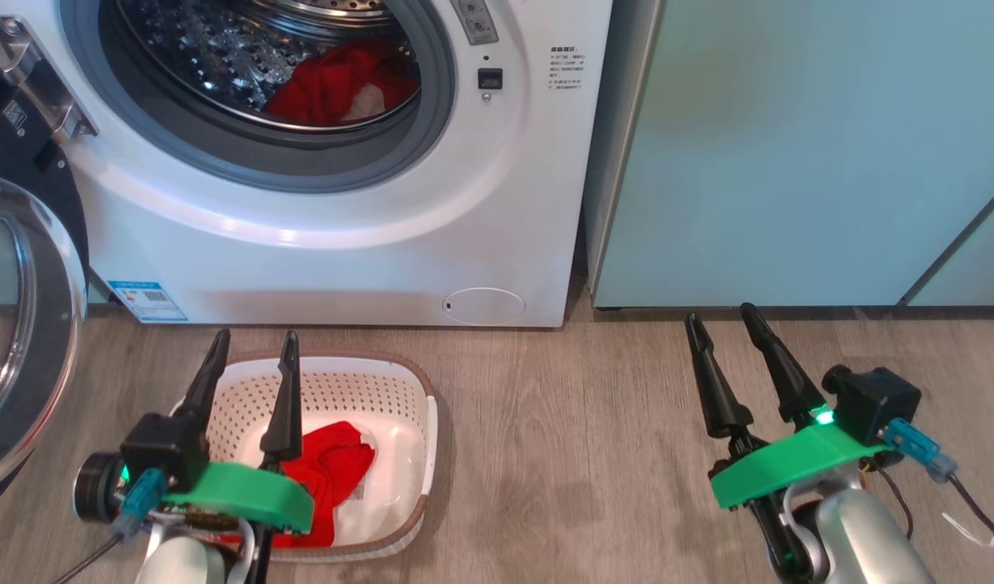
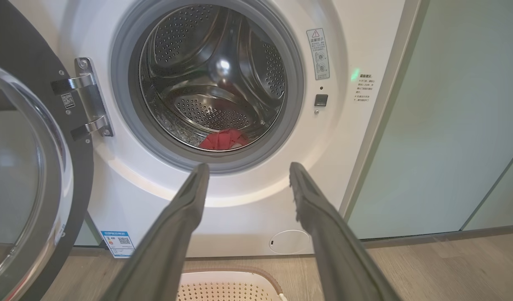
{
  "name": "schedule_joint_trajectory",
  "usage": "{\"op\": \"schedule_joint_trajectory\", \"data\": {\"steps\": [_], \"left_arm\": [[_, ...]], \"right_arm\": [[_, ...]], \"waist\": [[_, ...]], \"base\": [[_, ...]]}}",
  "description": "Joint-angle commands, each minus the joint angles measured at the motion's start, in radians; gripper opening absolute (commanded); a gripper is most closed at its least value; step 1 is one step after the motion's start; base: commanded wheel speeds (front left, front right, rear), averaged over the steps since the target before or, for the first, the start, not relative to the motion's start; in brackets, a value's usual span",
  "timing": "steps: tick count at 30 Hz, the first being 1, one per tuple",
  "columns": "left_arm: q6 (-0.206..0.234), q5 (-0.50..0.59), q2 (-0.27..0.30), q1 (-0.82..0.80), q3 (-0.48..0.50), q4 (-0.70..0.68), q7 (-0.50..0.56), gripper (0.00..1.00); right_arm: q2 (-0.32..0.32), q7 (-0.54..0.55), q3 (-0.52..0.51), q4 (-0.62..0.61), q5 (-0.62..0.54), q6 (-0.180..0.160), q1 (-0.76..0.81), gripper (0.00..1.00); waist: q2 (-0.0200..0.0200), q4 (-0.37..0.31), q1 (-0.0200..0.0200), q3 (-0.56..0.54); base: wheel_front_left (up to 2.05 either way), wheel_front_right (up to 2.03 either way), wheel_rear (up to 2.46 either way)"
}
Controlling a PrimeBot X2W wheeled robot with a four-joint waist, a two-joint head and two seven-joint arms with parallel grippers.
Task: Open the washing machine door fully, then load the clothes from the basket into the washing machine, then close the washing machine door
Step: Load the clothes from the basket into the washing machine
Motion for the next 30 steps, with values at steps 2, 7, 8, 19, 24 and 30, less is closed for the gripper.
{"op": "schedule_joint_trajectory", "data": {"steps": [2, 7, 8, 19, 24, 30], "left_arm": [[0.009, -0.002, 0.002, -0.041, 0.031, -0.026, -0.005, 1.00], [0.009, 0.001, 0.002, -0.042, 0.032, -0.022, -0.005, 1.00], [0.009, 0.001, 0.002, -0.043, 0.033, -0.021, -0.005, 1.00], [0.010, 0.000, 0.001, -0.048, 0.035, -0.009, -0.005, 1.00], [0.012, -0.005, 0.001, -0.046, 0.031, -0.004, -0.005, 1.00], [0.013, -0.007, 0.001, -0.045, 0.031, -0.002, -0.005, 1.00]], "right_arm": [[0.005, -0.009, 0.021, -0.033, 0.006, 0.000, -0.019, 1.00], [0.005, -0.009, 0.019, -0.034, 0.007, 0.000, -0.020, 1.00], [0.005, -0.009, 0.019, -0.034, 0.006, 0.000, -0.020, 1.00], [0.005, -0.009, 0.017, -0.035, 0.006, 0.000, -0.019, 1.00], [0.005, -0.009, 0.018, -0.032, 0.006, 0.000, -0.019, 1.00], [0.005, -0.009, 0.022, -0.032, 0.009, 0.000, -0.021, 1.00]], "waist": [[-0.0001, 0.001, 0.0001, 0.001], [-0.0001, 0.002, 0.0001, 0.003], [-0.0001, 0.002, 0.0001, 0.004], [-0.0001, 0.009, 0.0001, 0.004], [-0.0001, 0.012, 0.0001, 0.001], [-0.0001, 0.011, 0.0001, 0.005]], "base": [[0.00, 0.00, 0.00], [0.00, 0.00, 0.00], [0.00, 0.00, 0.00], [0.00, 0.00, 0.00], [0.00, 0.00, 0.00], [0.00, 0.00, 0.00]]}}
